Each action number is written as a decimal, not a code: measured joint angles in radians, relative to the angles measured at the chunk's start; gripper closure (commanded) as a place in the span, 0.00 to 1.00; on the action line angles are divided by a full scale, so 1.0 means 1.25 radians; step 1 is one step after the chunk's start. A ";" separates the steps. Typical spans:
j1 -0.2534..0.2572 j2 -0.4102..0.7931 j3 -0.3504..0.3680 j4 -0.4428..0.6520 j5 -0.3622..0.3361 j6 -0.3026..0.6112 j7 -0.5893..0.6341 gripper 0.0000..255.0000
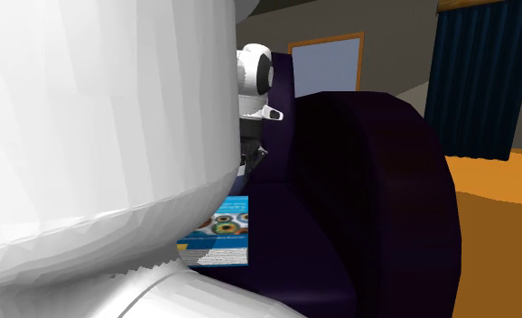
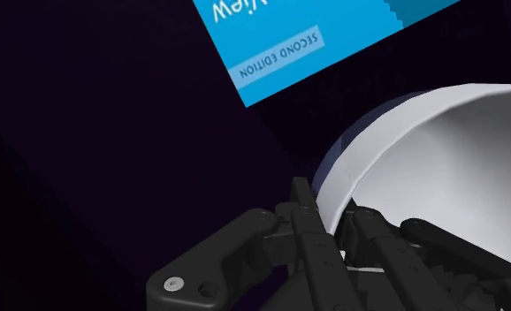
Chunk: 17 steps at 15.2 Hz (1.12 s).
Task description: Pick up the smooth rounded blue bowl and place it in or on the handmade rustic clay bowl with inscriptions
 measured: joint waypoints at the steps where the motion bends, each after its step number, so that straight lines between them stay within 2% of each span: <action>1: -0.001 -0.003 -0.001 0.007 0.000 -0.010 0.000 1.00; 17: -0.004 -0.026 -0.006 0.154 0.001 -0.178 0.014 1.00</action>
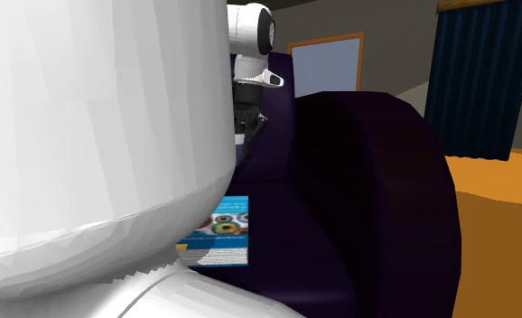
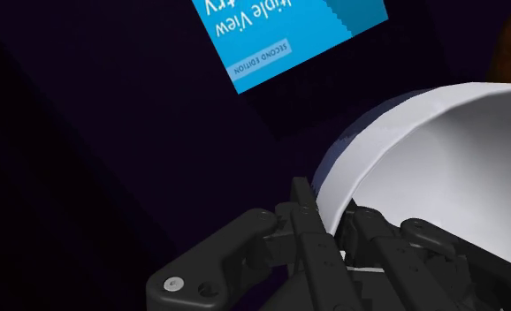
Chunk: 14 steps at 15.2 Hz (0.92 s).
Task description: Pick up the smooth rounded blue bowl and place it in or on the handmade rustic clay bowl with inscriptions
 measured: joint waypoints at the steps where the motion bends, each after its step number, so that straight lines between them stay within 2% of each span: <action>1: -0.001 0.001 -0.001 0.012 -0.001 -0.011 0.000 1.00; 14: 0.003 0.012 0.003 0.155 -0.006 -0.142 0.027 1.00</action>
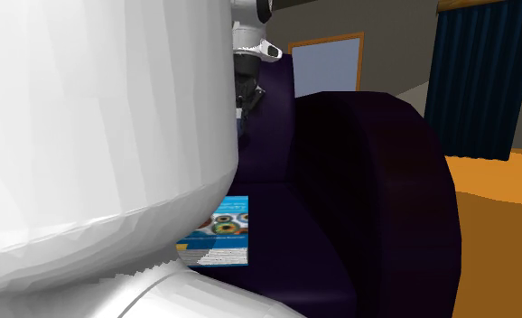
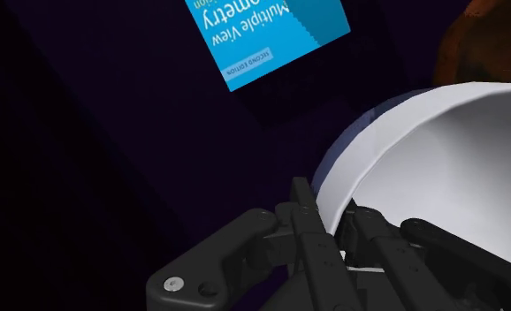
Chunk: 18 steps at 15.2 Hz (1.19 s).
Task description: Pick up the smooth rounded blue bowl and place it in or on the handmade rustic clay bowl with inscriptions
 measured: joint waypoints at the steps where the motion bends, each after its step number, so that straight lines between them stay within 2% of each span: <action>1: 0.007 -0.003 0.008 -0.002 0.002 0.001 0.015 1.00; 12: 0.101 -0.002 0.118 0.026 0.007 0.000 0.218 1.00; 16: 0.140 0.022 0.163 0.066 -0.004 -0.008 0.305 1.00; 18: 0.144 0.022 0.167 0.055 -0.004 0.003 0.313 1.00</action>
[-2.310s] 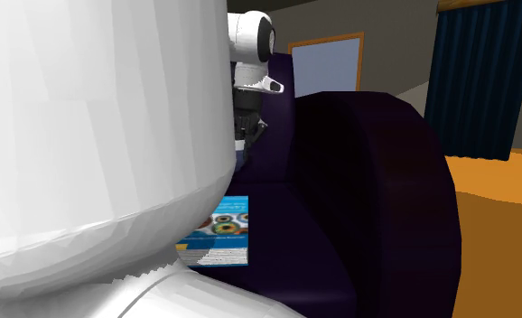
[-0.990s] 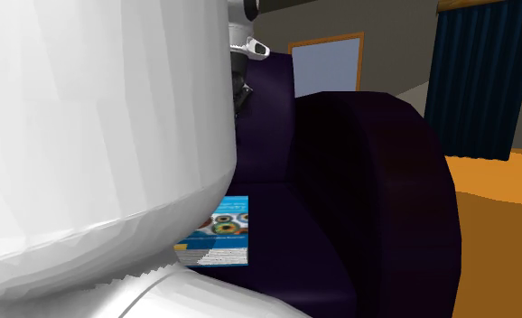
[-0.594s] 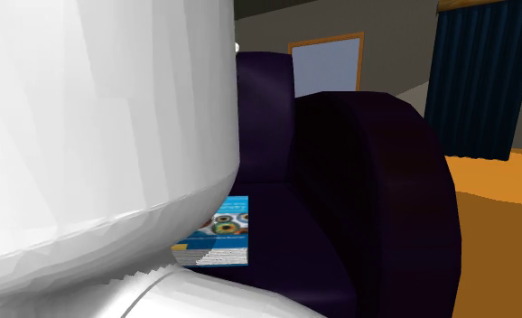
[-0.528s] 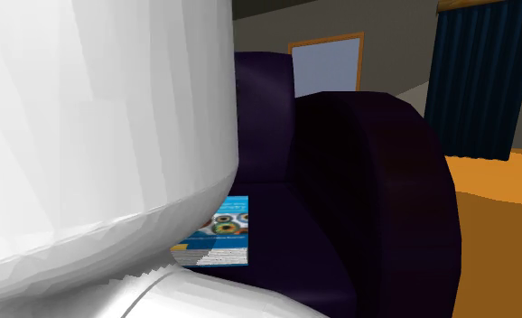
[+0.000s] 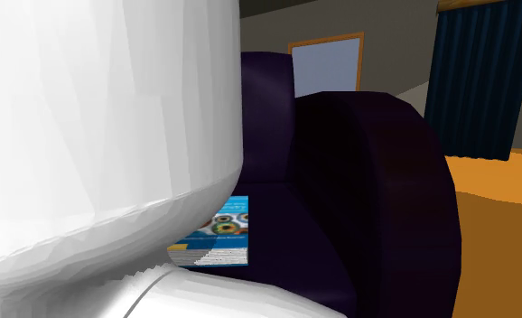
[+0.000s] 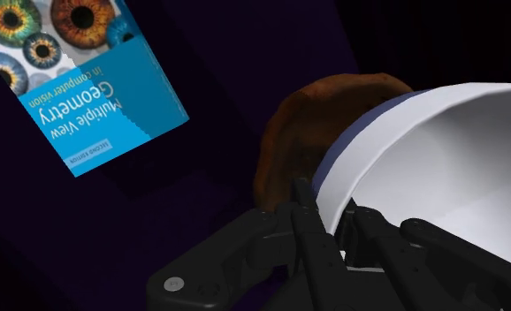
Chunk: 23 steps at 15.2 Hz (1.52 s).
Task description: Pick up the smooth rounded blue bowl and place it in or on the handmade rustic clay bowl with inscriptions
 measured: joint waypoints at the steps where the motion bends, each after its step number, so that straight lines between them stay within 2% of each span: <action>1: 0.001 0.000 0.001 -0.009 0.000 0.010 0.002 1.00; 15: 0.002 -0.022 0.001 -0.183 0.014 0.163 -0.021 1.00; 22: 0.001 -0.024 0.001 -0.200 0.016 0.178 -0.024 1.00; 23: 0.001 -0.024 0.001 -0.200 0.016 0.178 -0.024 0.00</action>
